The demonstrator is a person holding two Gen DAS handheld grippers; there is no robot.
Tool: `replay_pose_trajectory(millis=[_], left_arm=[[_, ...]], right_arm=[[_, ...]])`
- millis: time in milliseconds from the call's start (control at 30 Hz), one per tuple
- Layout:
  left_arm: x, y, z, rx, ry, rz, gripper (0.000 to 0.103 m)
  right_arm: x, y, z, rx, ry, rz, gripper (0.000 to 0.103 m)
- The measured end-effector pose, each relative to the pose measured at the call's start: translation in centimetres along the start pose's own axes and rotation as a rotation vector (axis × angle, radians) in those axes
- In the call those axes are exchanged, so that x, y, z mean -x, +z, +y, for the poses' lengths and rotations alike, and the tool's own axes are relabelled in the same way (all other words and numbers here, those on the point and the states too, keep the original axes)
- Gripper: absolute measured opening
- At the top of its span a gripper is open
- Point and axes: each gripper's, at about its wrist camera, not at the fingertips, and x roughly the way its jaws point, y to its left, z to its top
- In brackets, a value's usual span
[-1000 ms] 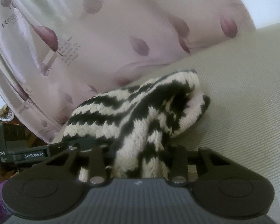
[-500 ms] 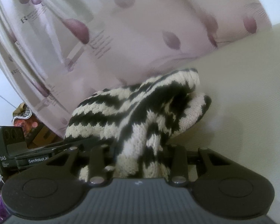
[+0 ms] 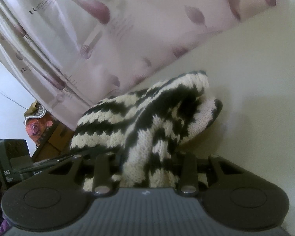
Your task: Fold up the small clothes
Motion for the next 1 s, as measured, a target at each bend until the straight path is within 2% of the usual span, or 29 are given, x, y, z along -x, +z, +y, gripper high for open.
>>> replay_pose_trajectory(millis=[233,400,467,533,600,633,733,833,967,1000], left_arm=[[-0.1,-1.2,0.5,-0.019,0.003,0.006,0.063],[-0.7,-2.2,0.9,-0.019,0.005,-0.006,0.066],[-0.7,-2.6,0.7,-0.037,0.027,-0.034,0.074],[-0.4,-3.0,0.6,-0.048,0.044,-0.071,0.079],[0.3,-3.5,0.3,-0.069,0.082,-0.127,0.091],[0.9,-3.7,-0.1,-0.087,0.111,-0.163,0.101],[3.1,-4.4,-1.6,-0.164,0.197,-0.269,0.103],[4.3,-4.9,-3.1,-0.216,0.261,-0.307,0.103],[6.2,-5.4,-4.7,-0.239,0.291,-0.364,0.103],[6.7,-5.5,-5.1,-0.243,0.296,-0.383,0.103]], right_arm=[[0.1,-1.6,-0.2,-0.086,0.006,-0.008,0.036],[0.4,-2.1,-0.9,-0.086,-0.015,-0.004,0.036],[0.5,-1.9,-1.4,-0.075,-0.009,0.012,0.039],[0.6,-1.7,-1.4,-0.050,-0.020,0.018,0.043],[1.1,-1.5,-1.5,-0.022,-0.027,0.025,0.046],[1.4,-1.4,-1.4,-0.012,-0.033,0.018,0.046],[3.3,-1.6,-0.8,0.042,-0.071,-0.021,0.049],[6.0,-2.5,0.9,0.143,-0.160,-0.080,0.049],[10.4,-5.1,3.8,0.261,-0.234,-0.142,0.049],[11.6,-6.0,4.8,0.296,-0.261,-0.152,0.052]])
